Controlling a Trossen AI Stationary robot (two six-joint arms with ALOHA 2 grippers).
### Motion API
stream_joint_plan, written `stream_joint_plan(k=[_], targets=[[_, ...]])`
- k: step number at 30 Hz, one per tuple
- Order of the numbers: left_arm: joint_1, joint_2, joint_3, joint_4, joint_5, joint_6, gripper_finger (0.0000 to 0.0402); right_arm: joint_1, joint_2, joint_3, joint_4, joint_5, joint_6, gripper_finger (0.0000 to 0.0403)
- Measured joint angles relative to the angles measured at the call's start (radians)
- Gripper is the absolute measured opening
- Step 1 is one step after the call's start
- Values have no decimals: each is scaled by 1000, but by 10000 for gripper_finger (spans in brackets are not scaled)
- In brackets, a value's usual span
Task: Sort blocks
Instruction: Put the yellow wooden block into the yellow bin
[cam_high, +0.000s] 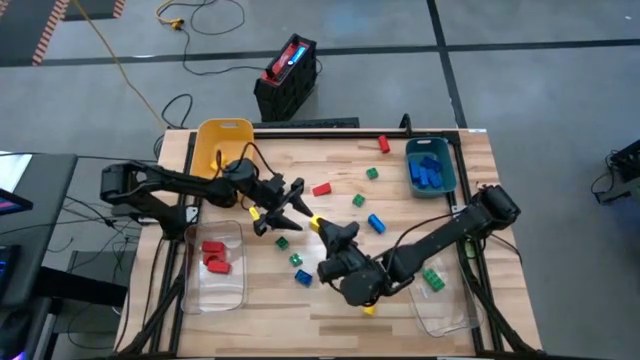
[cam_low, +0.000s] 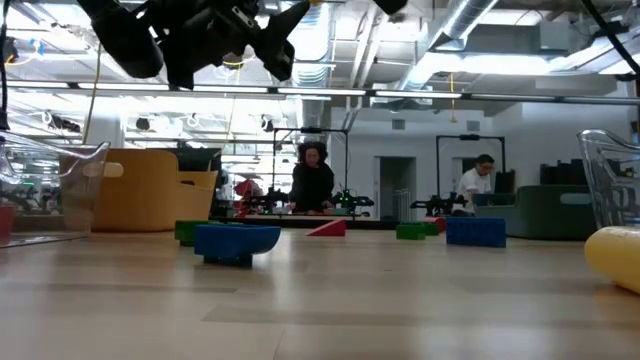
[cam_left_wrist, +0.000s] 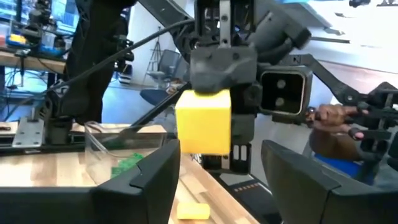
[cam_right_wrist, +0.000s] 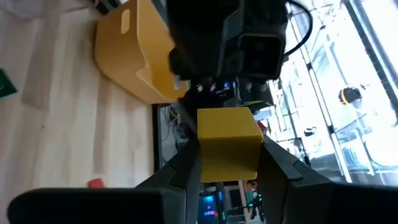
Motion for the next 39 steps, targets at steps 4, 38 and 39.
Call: stream_joint_plan(k=[4,38,39], targets=[[0,0,7,0,-1,0,227,-4,0,0,44,-25,-72,122],[-63,0,28,-26,-109,68,127,-38,0,0,70,-105,-69,191],[-63,0,28,-26,-110,68,127,-38,1,0,83,-100,-70,204]])
